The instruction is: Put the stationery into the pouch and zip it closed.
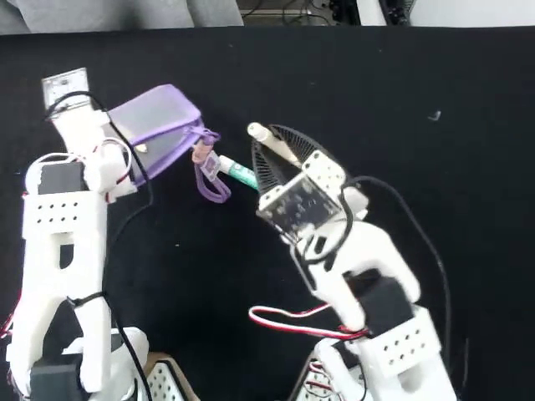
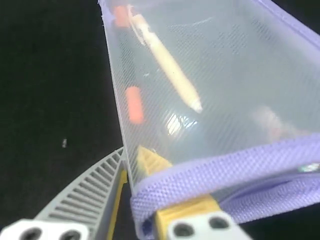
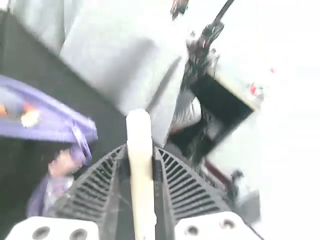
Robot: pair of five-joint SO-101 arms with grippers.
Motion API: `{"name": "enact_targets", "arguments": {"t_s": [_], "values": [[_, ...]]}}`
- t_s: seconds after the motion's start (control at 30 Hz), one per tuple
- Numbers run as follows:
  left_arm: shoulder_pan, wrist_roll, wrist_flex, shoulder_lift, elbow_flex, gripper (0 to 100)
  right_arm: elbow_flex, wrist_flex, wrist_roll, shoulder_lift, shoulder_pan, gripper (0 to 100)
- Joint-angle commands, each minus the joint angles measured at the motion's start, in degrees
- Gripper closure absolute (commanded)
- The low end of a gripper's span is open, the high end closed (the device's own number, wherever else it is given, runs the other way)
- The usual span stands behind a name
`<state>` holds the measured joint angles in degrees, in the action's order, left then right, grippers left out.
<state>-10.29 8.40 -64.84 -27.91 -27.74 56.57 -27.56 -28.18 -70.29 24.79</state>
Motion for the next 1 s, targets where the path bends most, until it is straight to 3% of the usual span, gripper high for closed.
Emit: {"name": "enact_targets", "arguments": {"t_s": [0.0,0.13,0.3,0.57,0.97], "values": [[3.0,-0.7,-1.1,-0.9,2.2,97,9.0,16.6,2.6,-5.0,5.0,98.8],[3.2,-0.7,-1.1,-0.9,2.2,97,20.4,34.8,2.8,-9.2,10.6,98.8],[3.2,-0.7,-2.1,-0.9,2.7,97,27.7,47.5,3.0,-10.8,14.5,98.8],[5.3,-0.6,-2.3,-0.9,2.8,97,29.6,56.4,3.0,-10.7,18.2,98.8],[8.1,-0.6,-2.3,-0.9,2.6,97,30.1,61.0,3.0,-10.6,20.1,98.8]]}}
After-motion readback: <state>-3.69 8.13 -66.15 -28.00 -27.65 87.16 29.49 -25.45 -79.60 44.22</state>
